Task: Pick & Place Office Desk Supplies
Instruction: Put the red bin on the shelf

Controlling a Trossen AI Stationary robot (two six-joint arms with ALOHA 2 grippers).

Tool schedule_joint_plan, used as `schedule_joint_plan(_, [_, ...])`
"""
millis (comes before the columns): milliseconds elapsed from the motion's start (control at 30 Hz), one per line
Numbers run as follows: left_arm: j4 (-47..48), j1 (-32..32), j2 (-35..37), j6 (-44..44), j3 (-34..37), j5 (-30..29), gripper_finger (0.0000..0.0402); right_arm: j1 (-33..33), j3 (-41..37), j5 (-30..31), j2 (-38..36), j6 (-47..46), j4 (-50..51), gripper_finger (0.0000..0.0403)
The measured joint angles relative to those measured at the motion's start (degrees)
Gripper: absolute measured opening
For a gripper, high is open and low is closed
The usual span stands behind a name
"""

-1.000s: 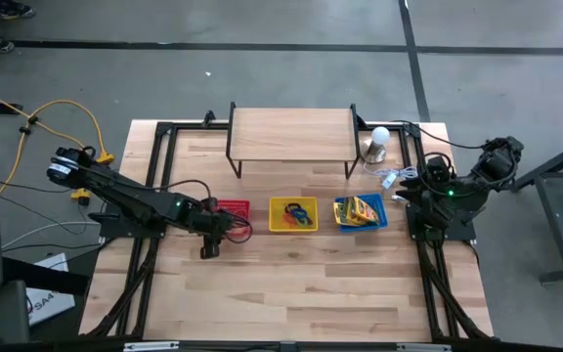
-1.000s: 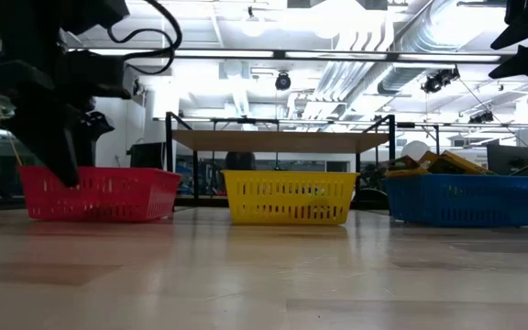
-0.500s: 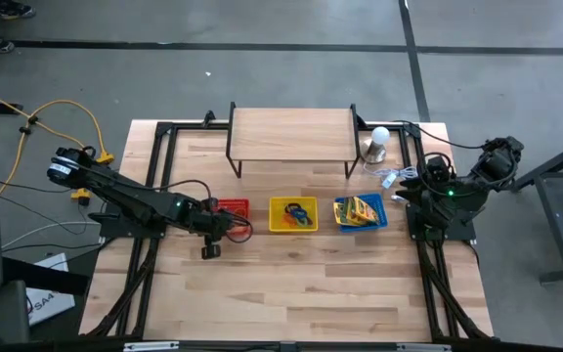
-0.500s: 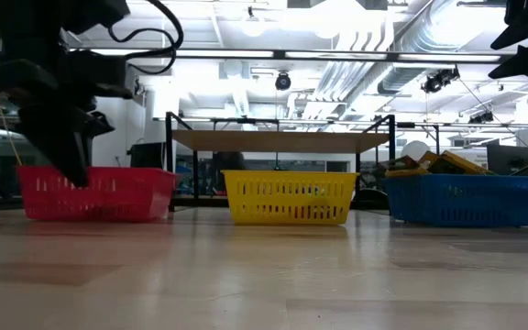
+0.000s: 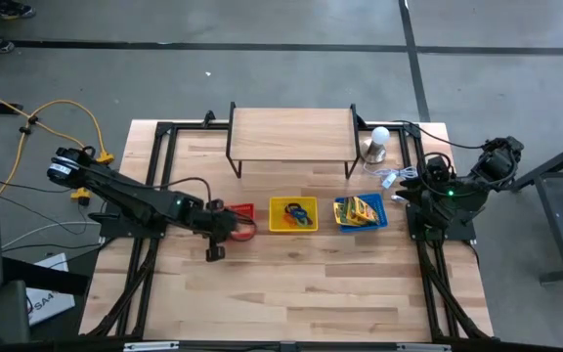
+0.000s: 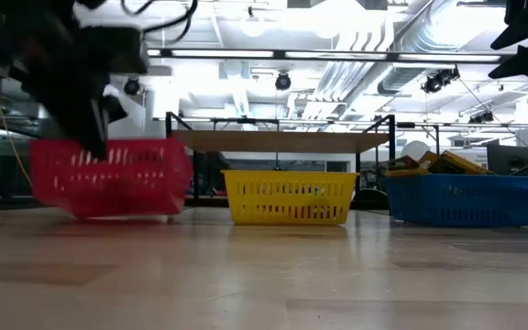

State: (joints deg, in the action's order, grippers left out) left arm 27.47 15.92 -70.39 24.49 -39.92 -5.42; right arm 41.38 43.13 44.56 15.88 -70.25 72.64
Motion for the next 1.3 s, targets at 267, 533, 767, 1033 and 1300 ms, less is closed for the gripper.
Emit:
schedule_joint_plan(267, [2.4, 0.3, 0.0, -2.0, -8.7, 0.7, 0.0004, 0.0, 0.0, 0.0, 0.0, 0.0, 0.0, 0.0231])
schedule_joint_plan(533, [9.1, 0.9, 0.0, -4.1, -18.0, -7.1, 0.0003, 0.0, 0.0, 0.0, 0.0, 0.0, 0.0, 0.0231])
schedule_joint_plan(767, [12.2, 0.1, 0.0, -7.9, -25.3, -12.8, 0.0003, 0.0, 0.0, 0.0, 0.0, 0.0, 0.0, 0.0231])
schedule_joint_plan(1033, [10.5, -2.9, 0.0, -11.2, -32.9, -28.5, 0.0003, 0.0, 0.0, 0.0, 0.0, 0.0, 0.0, 0.0231])
schedule_joint_plan(1300, [4.3, -14.0, -1.9, -11.1, -34.0, -33.5, 0.0003, 0.0, 0.0, 0.0, 0.0, 0.0, 0.0, 0.0231])
